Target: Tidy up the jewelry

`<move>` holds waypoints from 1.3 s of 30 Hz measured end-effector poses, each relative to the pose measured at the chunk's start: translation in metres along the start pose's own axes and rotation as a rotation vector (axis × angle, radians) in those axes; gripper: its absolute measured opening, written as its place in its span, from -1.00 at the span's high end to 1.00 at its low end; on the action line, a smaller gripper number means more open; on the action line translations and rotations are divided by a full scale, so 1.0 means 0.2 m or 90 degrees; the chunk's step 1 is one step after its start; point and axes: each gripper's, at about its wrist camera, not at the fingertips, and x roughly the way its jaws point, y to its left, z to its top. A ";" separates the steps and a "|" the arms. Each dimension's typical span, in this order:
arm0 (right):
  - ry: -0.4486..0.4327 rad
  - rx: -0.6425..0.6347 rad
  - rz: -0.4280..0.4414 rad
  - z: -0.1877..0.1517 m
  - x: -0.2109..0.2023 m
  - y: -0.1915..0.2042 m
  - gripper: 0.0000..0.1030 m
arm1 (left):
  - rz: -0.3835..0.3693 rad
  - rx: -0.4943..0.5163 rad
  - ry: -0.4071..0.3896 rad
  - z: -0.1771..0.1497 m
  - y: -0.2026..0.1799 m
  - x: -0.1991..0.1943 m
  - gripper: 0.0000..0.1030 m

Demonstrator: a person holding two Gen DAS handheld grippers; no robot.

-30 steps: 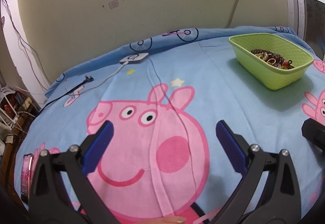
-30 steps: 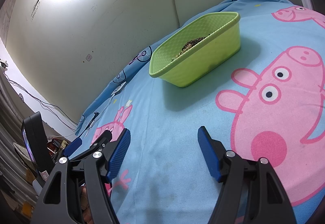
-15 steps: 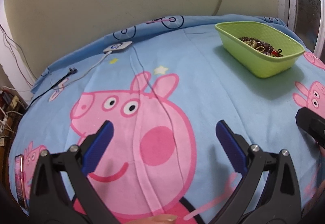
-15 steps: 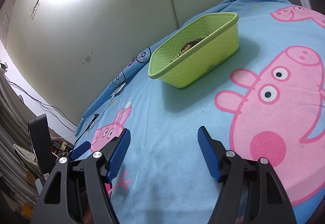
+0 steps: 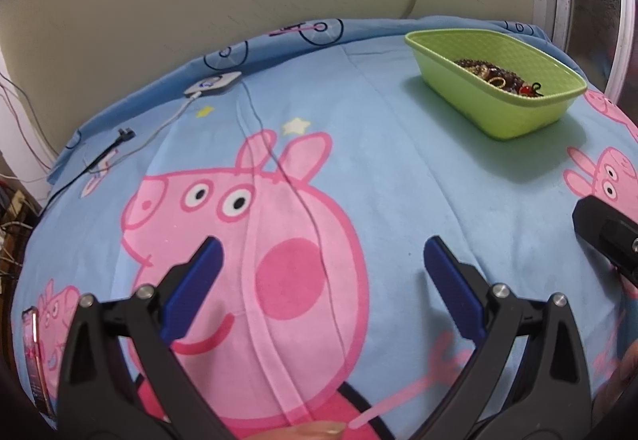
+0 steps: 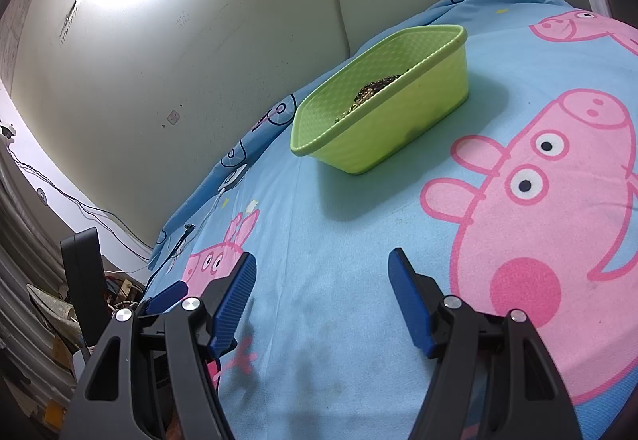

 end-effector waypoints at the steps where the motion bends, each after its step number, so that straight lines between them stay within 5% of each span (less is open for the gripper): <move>1: 0.000 0.000 0.000 0.00 0.00 0.00 0.03 | -0.002 0.001 0.001 0.00 0.00 0.00 -0.87; 39: -0.010 -0.003 0.010 0.02 -0.03 -0.01 0.03 | -0.007 0.021 0.013 -0.02 -0.04 0.03 -0.87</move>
